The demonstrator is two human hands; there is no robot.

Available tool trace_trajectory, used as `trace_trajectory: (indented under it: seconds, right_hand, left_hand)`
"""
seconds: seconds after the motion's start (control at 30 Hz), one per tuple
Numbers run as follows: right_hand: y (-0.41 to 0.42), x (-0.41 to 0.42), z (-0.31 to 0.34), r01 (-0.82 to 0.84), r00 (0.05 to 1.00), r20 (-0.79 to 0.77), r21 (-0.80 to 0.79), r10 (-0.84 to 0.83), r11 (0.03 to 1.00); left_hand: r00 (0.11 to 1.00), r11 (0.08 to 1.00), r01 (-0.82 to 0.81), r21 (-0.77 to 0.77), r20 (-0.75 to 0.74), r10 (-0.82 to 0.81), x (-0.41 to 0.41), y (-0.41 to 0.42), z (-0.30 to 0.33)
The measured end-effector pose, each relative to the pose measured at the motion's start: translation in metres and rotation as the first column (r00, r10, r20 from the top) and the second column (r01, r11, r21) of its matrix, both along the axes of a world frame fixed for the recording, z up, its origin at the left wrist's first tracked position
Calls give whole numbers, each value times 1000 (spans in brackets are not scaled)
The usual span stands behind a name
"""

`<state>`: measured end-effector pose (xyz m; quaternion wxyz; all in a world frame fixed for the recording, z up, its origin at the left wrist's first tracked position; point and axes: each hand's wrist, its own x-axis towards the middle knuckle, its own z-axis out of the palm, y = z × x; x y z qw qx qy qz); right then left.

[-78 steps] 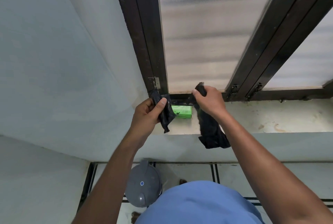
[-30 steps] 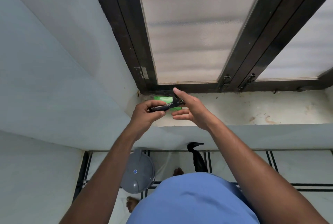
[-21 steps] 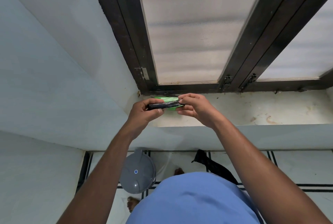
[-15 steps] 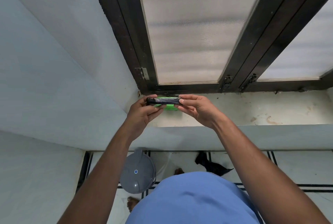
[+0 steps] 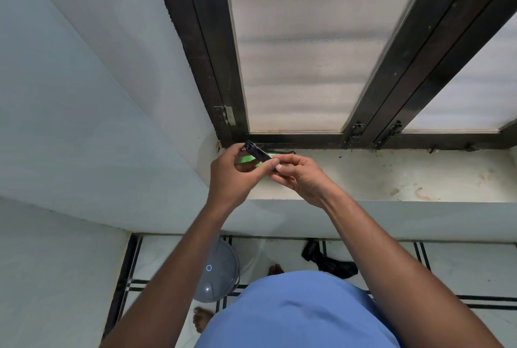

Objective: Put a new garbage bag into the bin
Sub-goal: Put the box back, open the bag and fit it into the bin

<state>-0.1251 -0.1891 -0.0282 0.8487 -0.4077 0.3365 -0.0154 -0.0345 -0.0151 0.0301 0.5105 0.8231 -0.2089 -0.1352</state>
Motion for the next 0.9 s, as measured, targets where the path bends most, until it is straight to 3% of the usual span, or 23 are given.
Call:
trace_trajectory:
  seconds: [0.17,0.37,0.43,0.47,0.53,0.6,0.67,0.8,0.87,0.9]
  right_hand:
    - [8,6,-2,20,1000,16,-11,-20,1000]
    - [4,11,-8,18,1000,-2,5,-18,1000]
    - [1,15,-10,-41,996,-82,-124,31,991]
    - [-1,19,-14,-89,989,-142,-269,52,959]
    - [-6,28,-26,-207,965,-258,-637,48,743]
    - [-9,39,-34,-348,935,-349,-854,71,388]
    - [-6,50,-40,-483,873,-466,-868,148,114]
    - [13,75,-48,-615,724,-674,-728,149,-305]
    - [15,83,-51,-581,740,-664,-711,107,-396]
    - [14,84,-51,-560,769,-630,-745,108,-363]
  left_hand:
    - [979,994,-87,70,193,72,-6,-7,2]
    - [994,1000,-13,25,106,10,1,-3,0]
    - [995,999,-19,35,95,15,6,5,-3]
    - [994,998,-42,42,103,38,7,9,-3]
    - [985,994,-89,64,153,79,11,18,-4]
    - [975,987,-98,131,210,69,14,26,-7]
    - [975,968,-80,237,222,26,16,30,-8]
    - [974,931,-88,355,228,5,17,34,-1]
    - [973,932,-100,349,232,17,17,36,4]
    - [970,938,-100,332,241,18,17,38,5]
